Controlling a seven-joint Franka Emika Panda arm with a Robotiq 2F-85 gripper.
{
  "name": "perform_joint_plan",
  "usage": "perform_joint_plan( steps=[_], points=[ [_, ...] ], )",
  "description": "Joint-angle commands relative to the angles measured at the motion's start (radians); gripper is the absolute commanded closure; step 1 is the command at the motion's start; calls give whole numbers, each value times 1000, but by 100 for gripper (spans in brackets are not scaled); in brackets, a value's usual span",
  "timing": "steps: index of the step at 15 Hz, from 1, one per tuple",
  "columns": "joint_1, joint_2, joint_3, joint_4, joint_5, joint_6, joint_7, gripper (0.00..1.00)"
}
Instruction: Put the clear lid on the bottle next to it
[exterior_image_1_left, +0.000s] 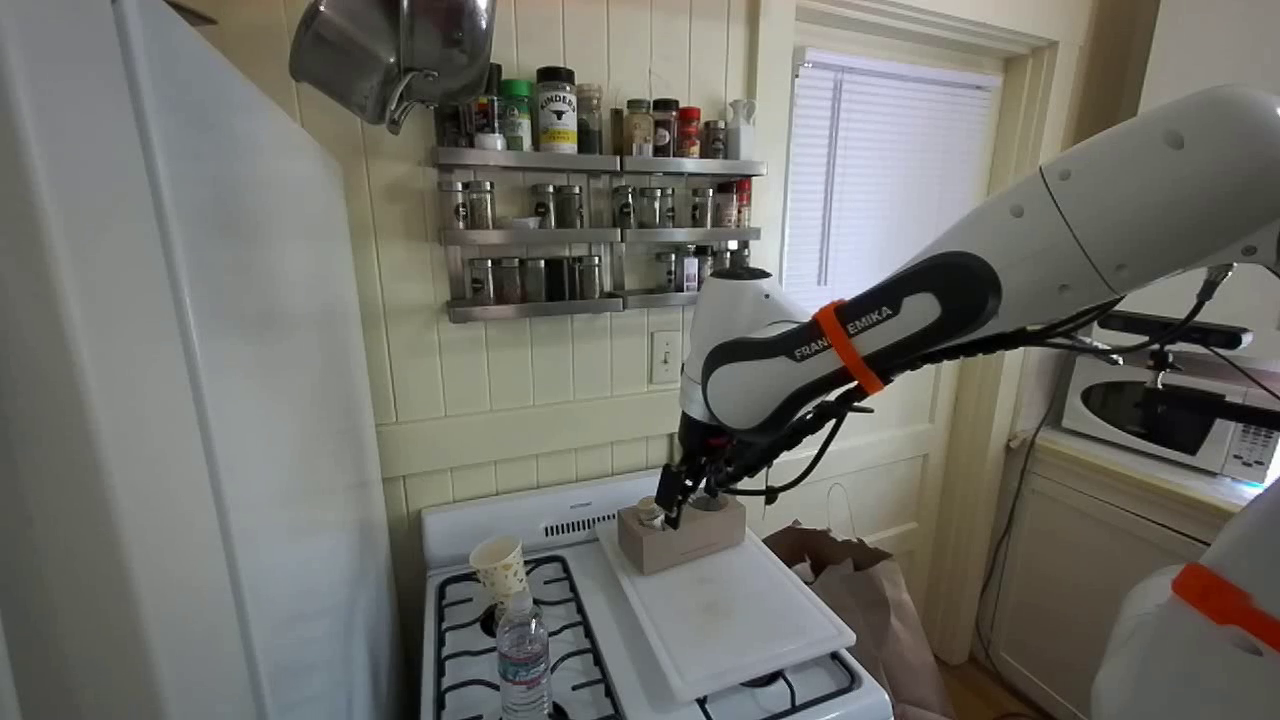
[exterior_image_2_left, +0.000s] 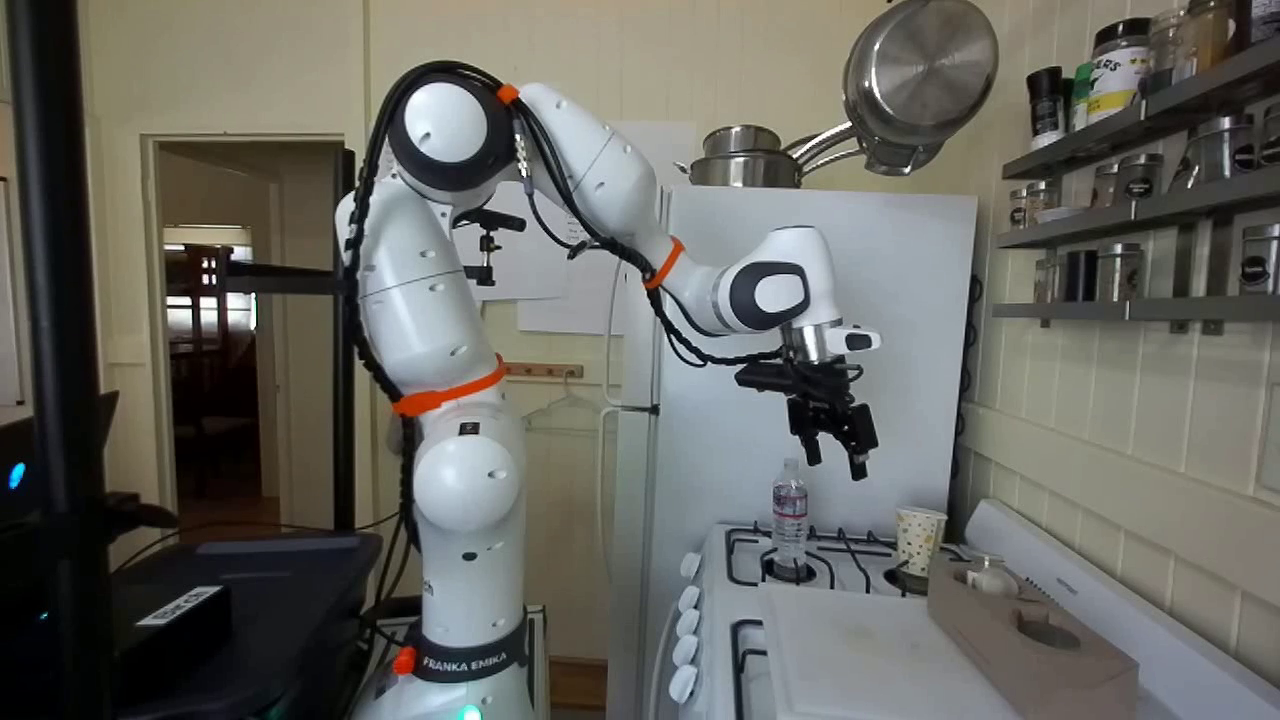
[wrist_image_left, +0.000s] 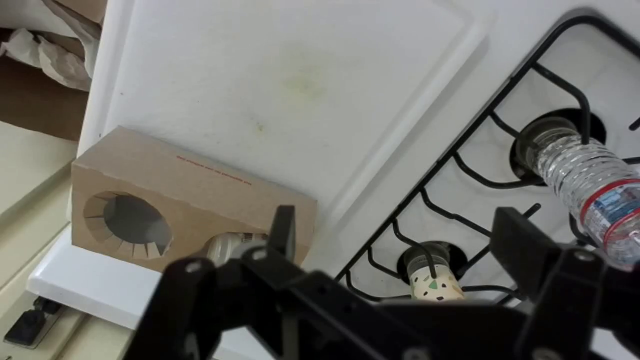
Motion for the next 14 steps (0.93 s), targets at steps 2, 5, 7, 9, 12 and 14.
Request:
perform_joint_plan(
  steps=[2,5,7,9,12,14],
  points=[
    [7,0,-7,2,-3,-3,3,0],
    [7,0,-7,2,-3,-3,3,0],
    [-47,6,-24,7,-70,52,20,0],
    [-105,17,-46,25,-168,95,10,0],
    [-199,52,-59,80,-363,137,15,0],
    [-224,87,-68,125,-468,130,-29,0]
  ],
)
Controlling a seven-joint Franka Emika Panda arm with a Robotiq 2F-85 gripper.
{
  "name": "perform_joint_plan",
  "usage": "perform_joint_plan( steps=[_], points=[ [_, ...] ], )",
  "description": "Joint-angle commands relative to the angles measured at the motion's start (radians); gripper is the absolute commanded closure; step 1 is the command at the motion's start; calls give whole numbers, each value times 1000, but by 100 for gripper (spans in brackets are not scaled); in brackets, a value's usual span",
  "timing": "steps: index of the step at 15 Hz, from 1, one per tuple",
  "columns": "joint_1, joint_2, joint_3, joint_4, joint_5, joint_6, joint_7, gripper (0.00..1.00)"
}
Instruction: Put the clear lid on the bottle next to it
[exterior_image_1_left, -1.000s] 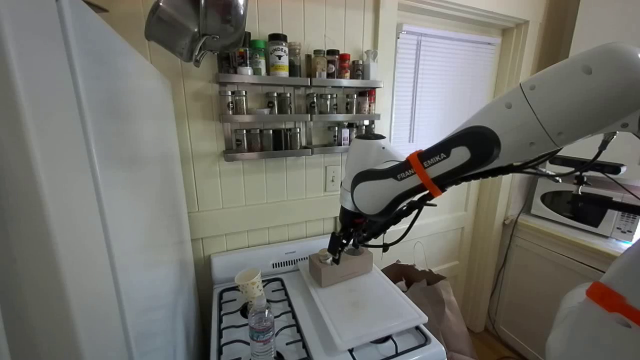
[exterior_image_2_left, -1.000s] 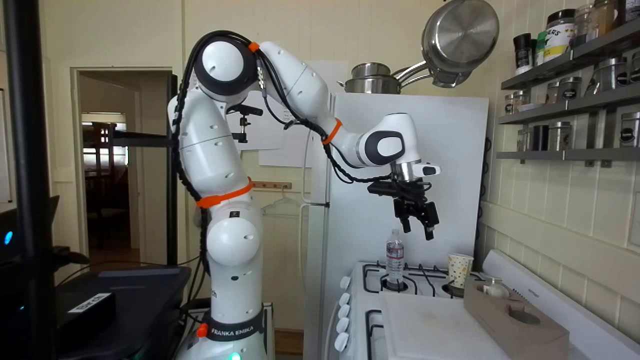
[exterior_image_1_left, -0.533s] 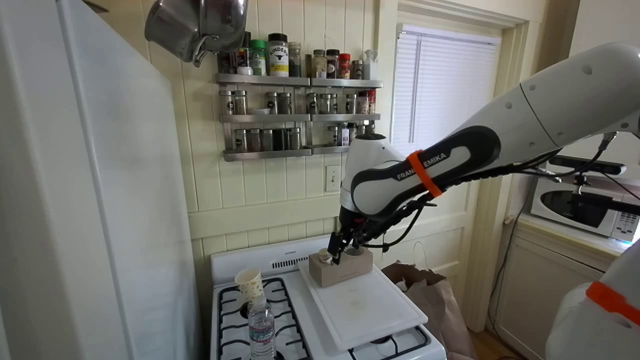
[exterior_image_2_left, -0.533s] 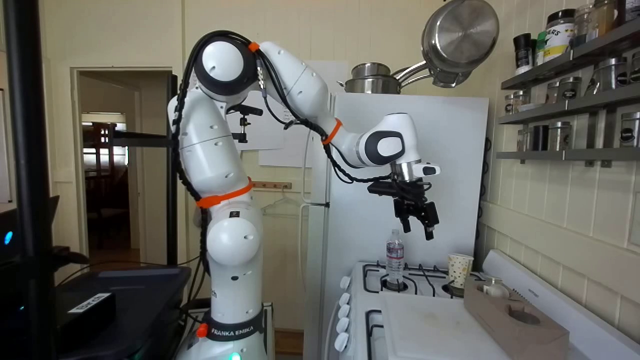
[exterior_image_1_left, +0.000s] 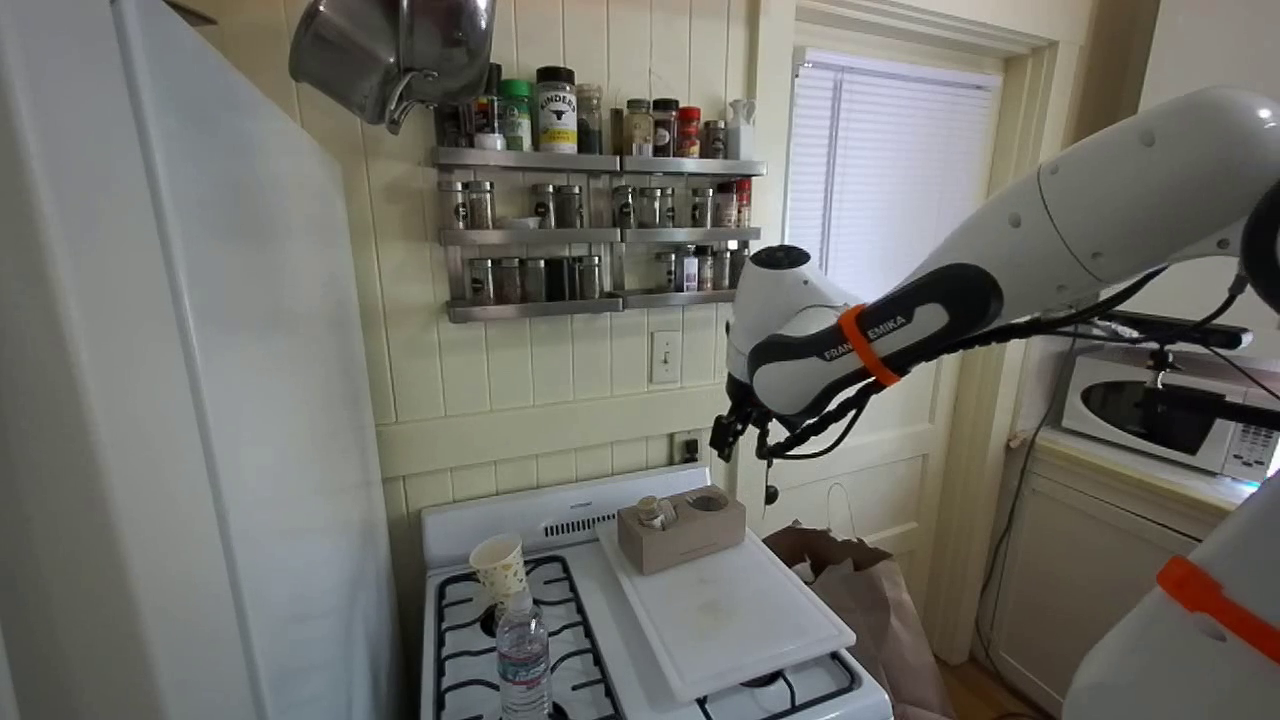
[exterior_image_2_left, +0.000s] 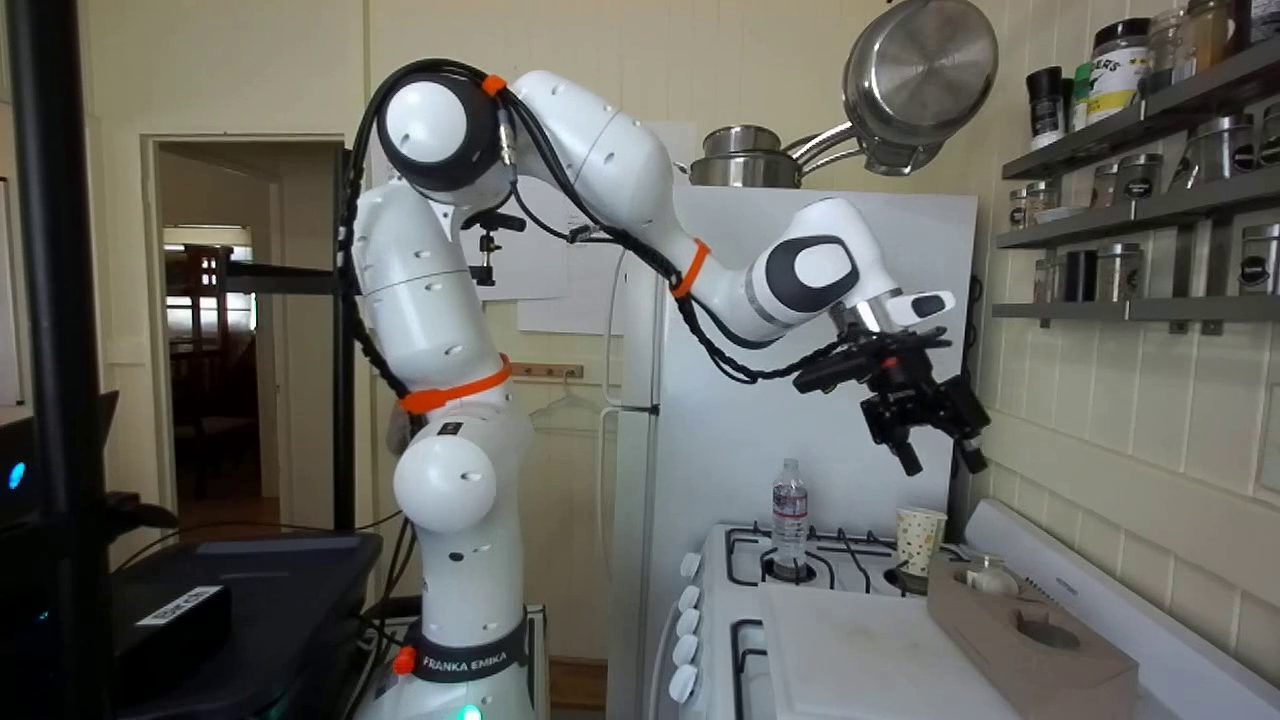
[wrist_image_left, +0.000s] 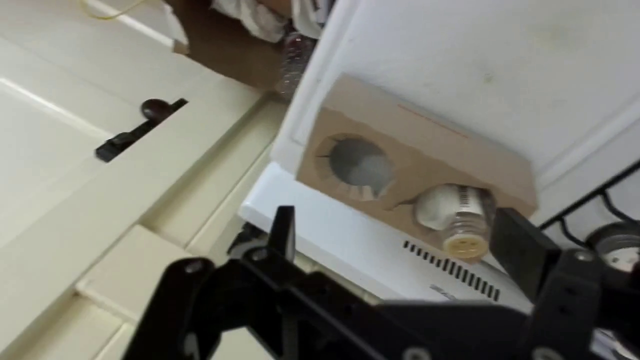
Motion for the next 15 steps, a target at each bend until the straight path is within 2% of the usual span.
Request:
perform_joint_plan(
  steps=[1,3,4,8,11,15],
  points=[
    [-38,83,-5,84,-174,16,-57,0],
    [-10,120,-32,108,-158,46,-119,0],
    [-13,66,-30,74,-146,13,-77,0],
    [-3,112,-36,104,-145,29,-106,0],
    [1,131,-63,81,-202,138,-258,0],
    [27,185,-133,58,-136,344,-500,0]
  ],
)
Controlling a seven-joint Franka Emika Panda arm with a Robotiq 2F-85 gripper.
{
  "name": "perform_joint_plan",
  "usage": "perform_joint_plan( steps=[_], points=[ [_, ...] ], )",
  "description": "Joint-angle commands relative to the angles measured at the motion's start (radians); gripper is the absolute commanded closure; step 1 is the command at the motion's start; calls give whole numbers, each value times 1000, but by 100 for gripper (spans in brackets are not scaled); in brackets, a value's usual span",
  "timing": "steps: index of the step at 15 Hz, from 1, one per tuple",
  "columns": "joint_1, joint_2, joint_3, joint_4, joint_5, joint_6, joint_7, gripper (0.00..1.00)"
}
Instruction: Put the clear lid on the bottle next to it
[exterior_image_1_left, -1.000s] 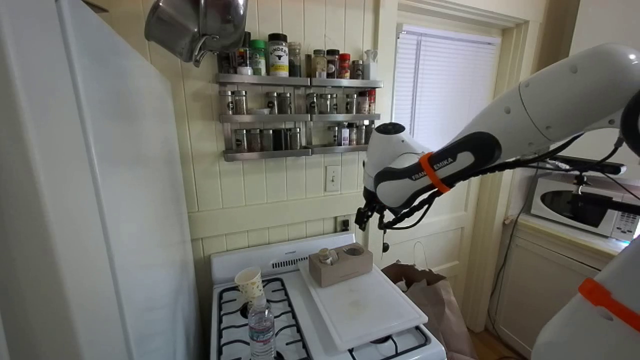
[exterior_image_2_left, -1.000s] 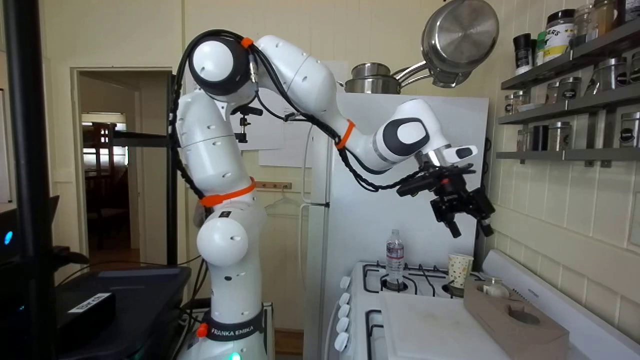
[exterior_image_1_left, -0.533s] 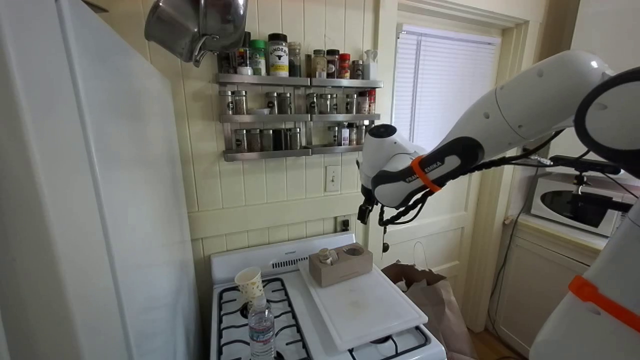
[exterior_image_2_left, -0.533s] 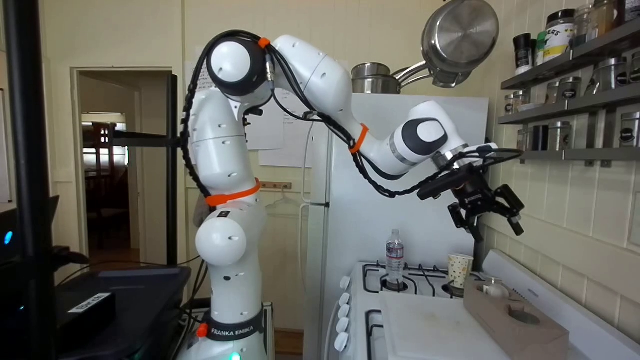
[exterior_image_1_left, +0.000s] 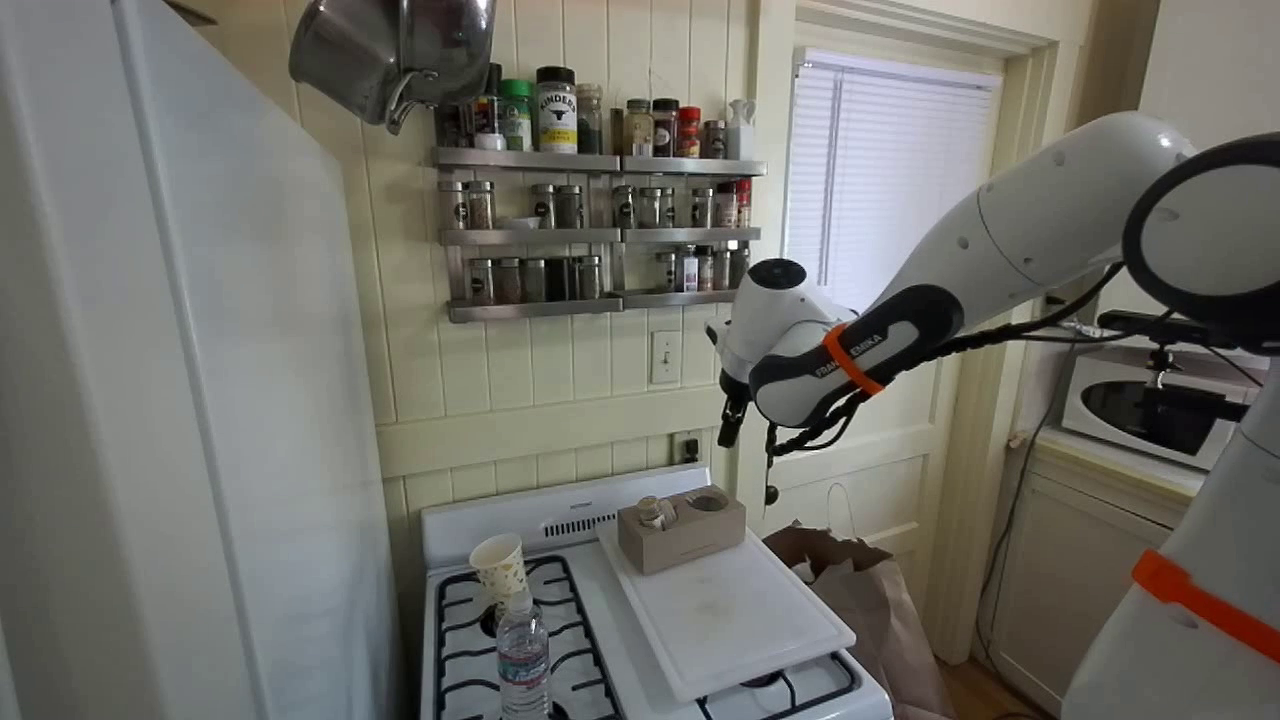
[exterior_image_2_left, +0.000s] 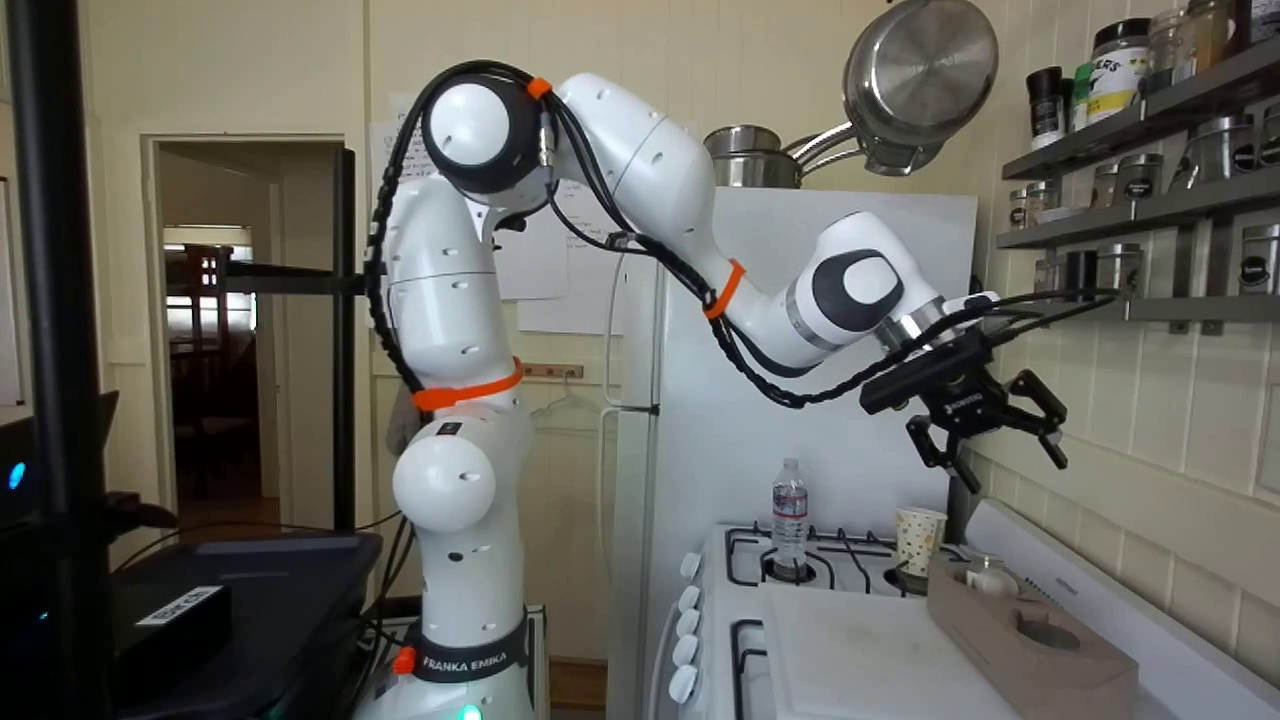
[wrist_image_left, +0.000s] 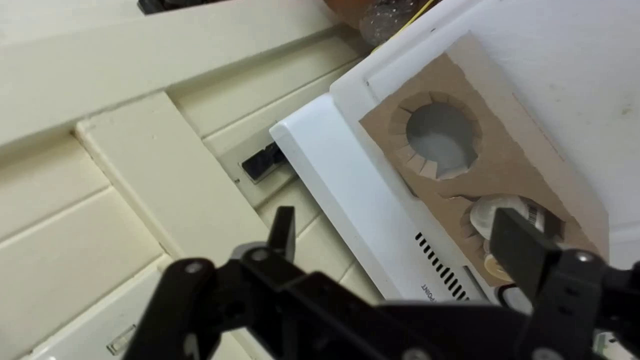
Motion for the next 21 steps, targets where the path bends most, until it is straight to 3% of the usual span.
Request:
perform_joint_plan(
  steps=[1,2,4,6,9,10,11,14,21],
  points=[
    [47,58,-82,-35,79,208,-228,0],
    [69,71,-105,-56,150,272,-311,0],
    [198,78,-181,-113,331,333,-457,0],
    [356,42,-265,-170,491,304,-564,0],
    [560,-42,-420,-166,732,121,-737,0],
    [460,46,-323,-150,613,235,-620,0],
    [511,25,-363,-148,667,191,-662,0],
    [558,36,-435,-110,687,144,-816,0],
    [865,5,-773,-64,886,72,-1295,0]
  ],
)
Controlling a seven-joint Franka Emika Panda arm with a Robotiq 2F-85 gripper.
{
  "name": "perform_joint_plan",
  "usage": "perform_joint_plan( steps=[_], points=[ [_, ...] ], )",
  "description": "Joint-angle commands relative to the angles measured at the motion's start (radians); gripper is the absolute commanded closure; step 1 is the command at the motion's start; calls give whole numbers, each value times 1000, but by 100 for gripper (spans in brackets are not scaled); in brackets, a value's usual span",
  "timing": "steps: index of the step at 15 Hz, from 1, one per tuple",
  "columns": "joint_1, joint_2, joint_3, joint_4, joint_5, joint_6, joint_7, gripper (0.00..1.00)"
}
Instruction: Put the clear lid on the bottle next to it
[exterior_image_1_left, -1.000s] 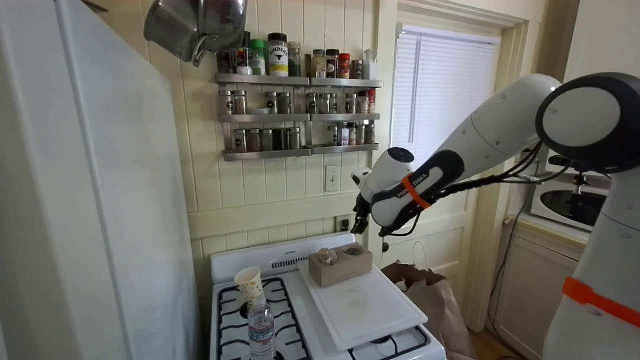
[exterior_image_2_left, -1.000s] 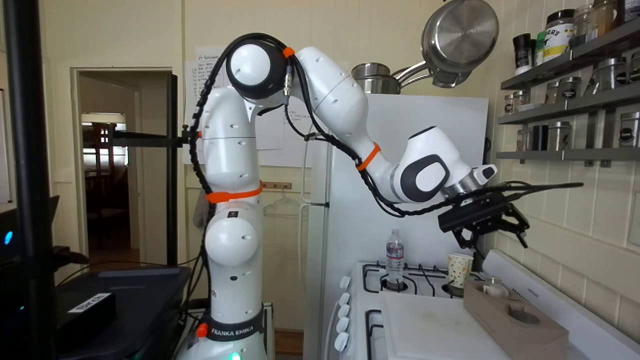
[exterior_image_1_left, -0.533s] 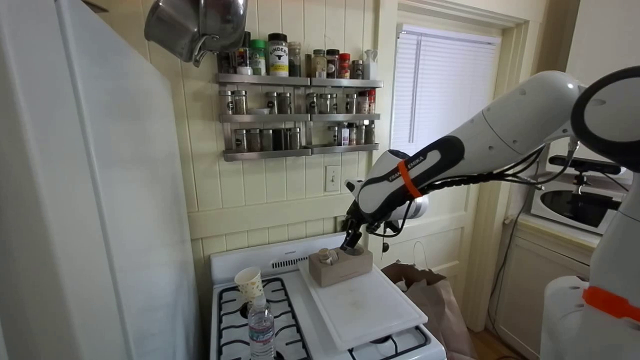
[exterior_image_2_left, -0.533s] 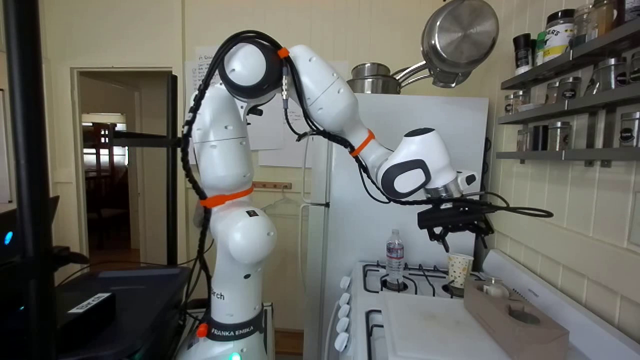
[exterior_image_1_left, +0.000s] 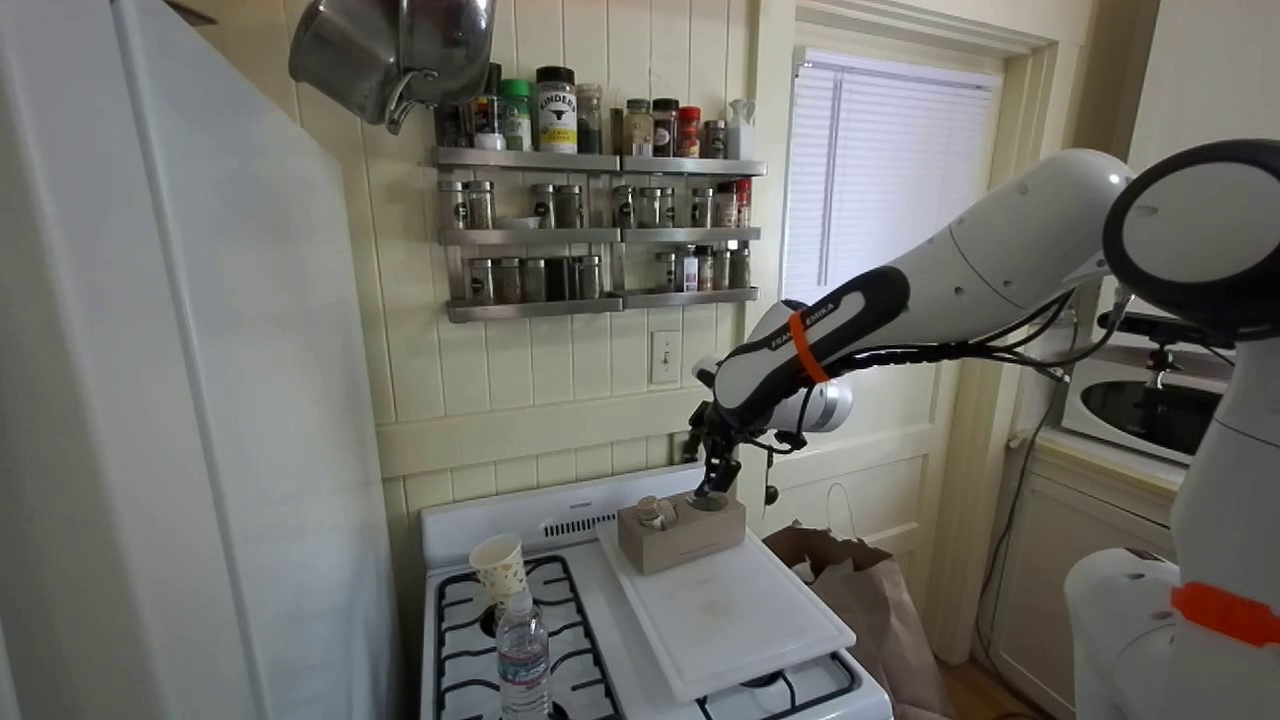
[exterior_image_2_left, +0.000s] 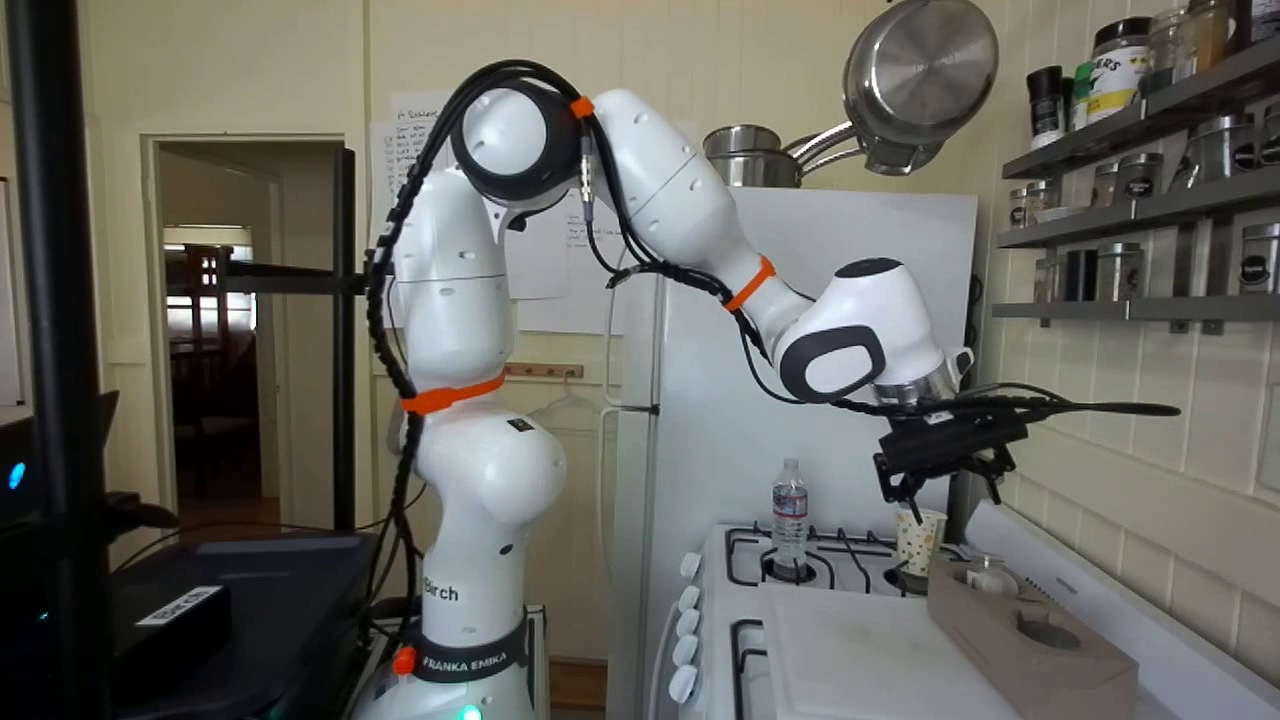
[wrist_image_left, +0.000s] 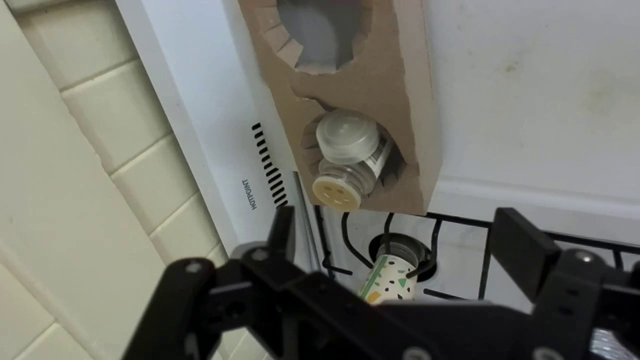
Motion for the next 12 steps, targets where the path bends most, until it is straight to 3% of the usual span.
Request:
perform_joint_plan(
  steps=[1,2,4,7,12],
  points=[
    [140,11,-154,58,210,-84,-247,0],
    [87,-7,-92,21,81,-38,-93,0],
    [117,-4,-132,42,148,-68,-159,0],
    [166,4,-208,93,253,-220,-323,0],
    [200,154,-310,197,409,-361,-436,0]
  ],
)
